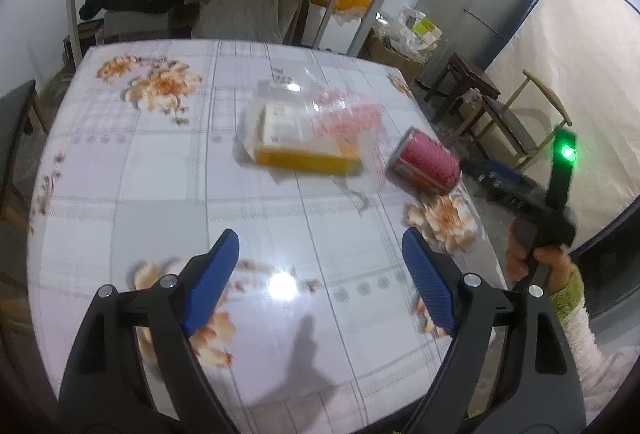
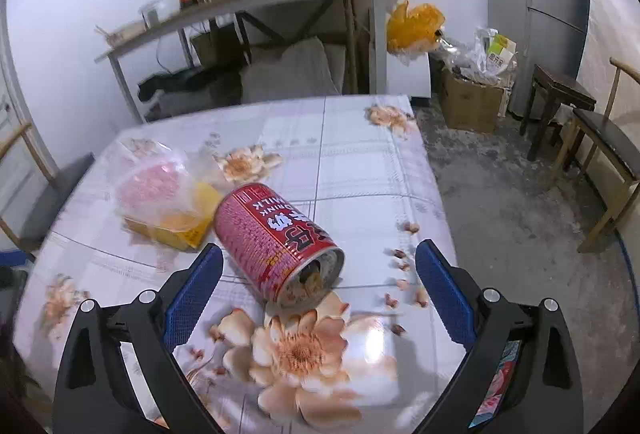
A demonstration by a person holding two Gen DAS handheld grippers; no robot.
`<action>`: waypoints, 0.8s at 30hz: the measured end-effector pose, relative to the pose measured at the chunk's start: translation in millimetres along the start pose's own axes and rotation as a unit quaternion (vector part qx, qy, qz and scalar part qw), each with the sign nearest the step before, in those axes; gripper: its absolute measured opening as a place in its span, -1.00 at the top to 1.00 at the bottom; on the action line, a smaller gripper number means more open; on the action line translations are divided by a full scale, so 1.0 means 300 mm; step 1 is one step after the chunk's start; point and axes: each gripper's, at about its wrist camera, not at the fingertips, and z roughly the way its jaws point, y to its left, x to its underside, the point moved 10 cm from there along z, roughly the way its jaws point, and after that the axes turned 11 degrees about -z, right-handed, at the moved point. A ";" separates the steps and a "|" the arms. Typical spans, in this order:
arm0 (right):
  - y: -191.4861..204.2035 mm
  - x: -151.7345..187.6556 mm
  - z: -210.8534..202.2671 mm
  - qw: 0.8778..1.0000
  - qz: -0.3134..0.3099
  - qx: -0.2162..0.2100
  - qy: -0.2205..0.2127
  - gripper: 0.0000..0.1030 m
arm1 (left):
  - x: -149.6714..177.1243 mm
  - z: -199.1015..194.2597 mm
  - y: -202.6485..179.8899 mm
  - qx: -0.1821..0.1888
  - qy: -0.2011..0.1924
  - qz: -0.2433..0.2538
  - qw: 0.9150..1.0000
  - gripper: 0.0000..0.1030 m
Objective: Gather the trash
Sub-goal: 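Grasp the clear bag with the left tool while the right tool grasps the red milk can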
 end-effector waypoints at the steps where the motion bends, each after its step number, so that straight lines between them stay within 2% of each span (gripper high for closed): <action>1: 0.005 0.004 0.018 1.000 0.001 0.000 0.004 -0.82 | -0.027 -0.001 -0.002 0.002 -0.005 0.000 1.000 -0.60; 7: 0.022 -0.011 0.067 1.000 0.006 -0.012 0.008 -0.82 | -0.222 0.066 -0.087 0.024 -0.023 0.048 0.998 -0.74; 10: 0.024 -0.029 0.085 1.000 0.002 -0.019 0.010 -0.83 | -0.291 0.136 -0.168 0.014 -0.031 0.128 0.991 -0.74; 12: 0.019 -0.035 0.093 0.999 0.009 -0.031 0.012 -0.83 | -0.318 0.191 -0.225 0.006 -0.033 0.196 0.980 -0.74; 13: 0.013 -0.038 0.098 0.999 0.017 -0.039 0.013 -0.83 | -0.326 0.230 -0.249 -0.002 -0.032 0.230 0.973 -0.75; 16: -0.001 -0.034 0.117 0.998 0.028 -0.054 0.016 -0.83 | -0.317 0.338 -0.279 -0.024 -0.007 0.285 0.958 -0.75; 20: 0.008 -0.028 0.156 0.997 0.028 -0.072 0.026 -0.83 | -0.281 0.464 -0.262 -0.058 0.034 0.320 0.945 -0.75; 22: 0.015 -0.025 0.170 0.995 0.032 -0.087 0.029 -0.83 | -0.261 0.497 -0.248 -0.061 0.048 0.320 0.944 -0.75; 24: 0.028 -0.021 0.182 0.994 0.036 -0.101 0.033 -0.83 | -0.244 0.528 -0.233 -0.059 0.061 0.309 0.947 -0.75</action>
